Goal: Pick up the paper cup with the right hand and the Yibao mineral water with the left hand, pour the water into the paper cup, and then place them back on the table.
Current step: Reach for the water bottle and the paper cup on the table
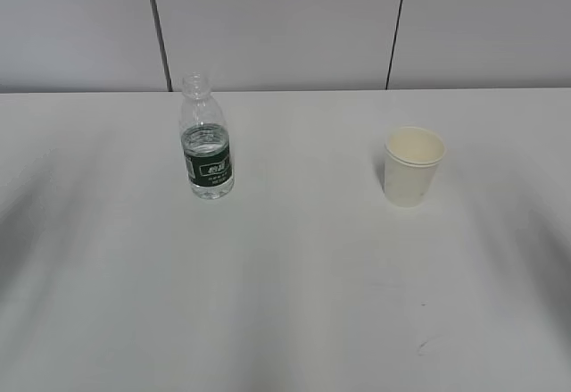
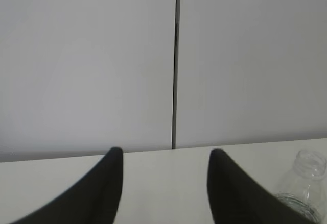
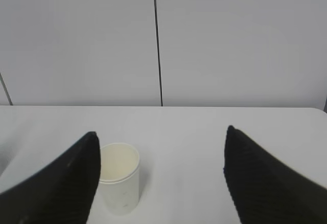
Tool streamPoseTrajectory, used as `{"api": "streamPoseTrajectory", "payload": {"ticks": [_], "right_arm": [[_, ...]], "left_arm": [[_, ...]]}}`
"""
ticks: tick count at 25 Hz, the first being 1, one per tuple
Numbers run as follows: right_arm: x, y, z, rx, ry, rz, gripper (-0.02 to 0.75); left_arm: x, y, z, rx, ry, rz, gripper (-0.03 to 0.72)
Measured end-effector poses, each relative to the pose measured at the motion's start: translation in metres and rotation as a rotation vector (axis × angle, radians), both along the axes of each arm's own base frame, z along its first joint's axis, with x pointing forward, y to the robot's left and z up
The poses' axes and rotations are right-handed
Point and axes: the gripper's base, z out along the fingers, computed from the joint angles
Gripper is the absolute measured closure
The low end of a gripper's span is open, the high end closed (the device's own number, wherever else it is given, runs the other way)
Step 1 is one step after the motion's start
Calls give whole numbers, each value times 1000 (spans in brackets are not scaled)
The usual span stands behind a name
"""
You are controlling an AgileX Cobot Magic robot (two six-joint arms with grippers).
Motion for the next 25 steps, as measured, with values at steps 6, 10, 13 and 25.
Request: {"api": "streamPoseTrajectory", "payload": {"ticks": [6,10,13,25], "right_arm": [[-2,1,-21,14,7,5,153],[4,1,-35,80,-4,5,153],[11,2,-39,99,-27,10,153],[31,4,-55,60,-24,37,153]], "left_arm": [[7,-2,-9,9,26,-17,346],[7,-3,-9,22,22,-30,346],[8,-3,-8,20,6,-32,346],[8,-4,-8,12,8,-32,346]]}}
